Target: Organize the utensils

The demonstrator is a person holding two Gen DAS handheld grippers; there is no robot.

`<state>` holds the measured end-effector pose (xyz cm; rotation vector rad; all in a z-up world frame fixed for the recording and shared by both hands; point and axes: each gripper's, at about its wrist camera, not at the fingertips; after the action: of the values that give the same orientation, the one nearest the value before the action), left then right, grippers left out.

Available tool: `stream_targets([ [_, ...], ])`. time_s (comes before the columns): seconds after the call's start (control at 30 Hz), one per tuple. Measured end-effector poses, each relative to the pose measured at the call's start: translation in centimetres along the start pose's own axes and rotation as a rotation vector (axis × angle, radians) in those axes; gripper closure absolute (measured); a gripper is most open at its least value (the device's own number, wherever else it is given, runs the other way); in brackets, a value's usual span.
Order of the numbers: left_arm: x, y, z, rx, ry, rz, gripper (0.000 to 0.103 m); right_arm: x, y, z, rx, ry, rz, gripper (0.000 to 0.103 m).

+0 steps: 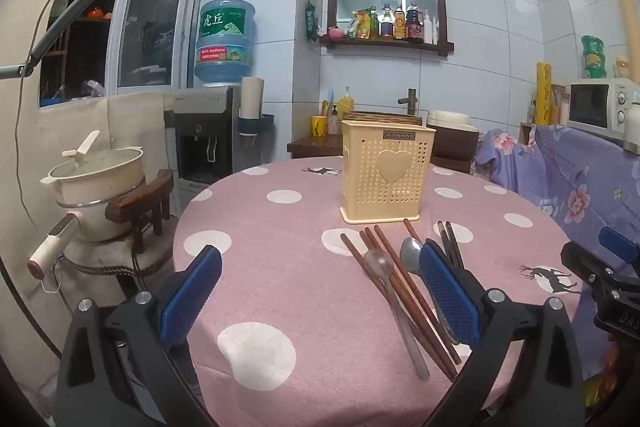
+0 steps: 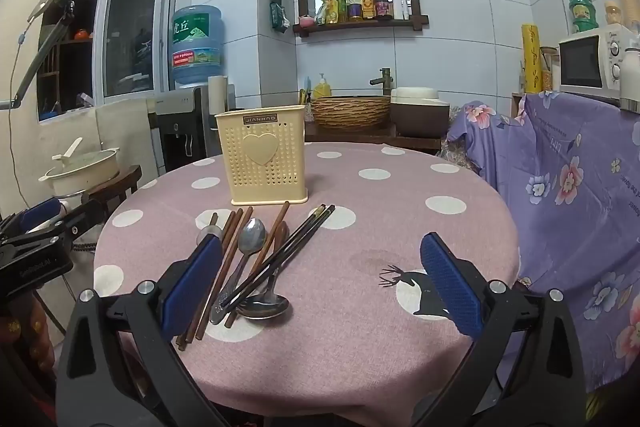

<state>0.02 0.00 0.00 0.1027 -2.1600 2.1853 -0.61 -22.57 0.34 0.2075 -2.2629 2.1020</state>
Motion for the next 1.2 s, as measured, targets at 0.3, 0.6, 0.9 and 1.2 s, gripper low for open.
stream_targets([
  [0.3, -0.4, 0.4, -0.6, 0.012, -0.001, -0.014, 0.005, 0.0, 0.1, -0.1, -0.001, -0.002, 0.005, 0.005],
  [0.6, -0.7, 0.8, -1.2, 0.013, -0.002, -0.013, 0.005, -0.2, 0.1, -0.2, 0.003, -0.004, -0.005, 0.005],
  [0.9, -0.6, 0.7, -0.6, 0.005, -0.008, -0.021, 0.005, -0.6, 0.5, -0.3, 0.003, -0.007, -0.012, 0.005],
  [1.2, -0.6, 0.8, -0.8, 0.002, -0.010, -0.022, 0.005, -0.7, 0.5, -0.3, 0.004, -0.008, -0.014, 0.005],
])
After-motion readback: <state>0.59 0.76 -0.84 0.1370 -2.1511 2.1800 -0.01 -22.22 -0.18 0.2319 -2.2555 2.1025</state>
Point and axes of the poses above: each gripper's, at about its wrist camera, not at the fingertips, and x roughly against the way its jaws point, z to its right, y to its underside, and after that the axes turned 11 degrees about z, right-handed
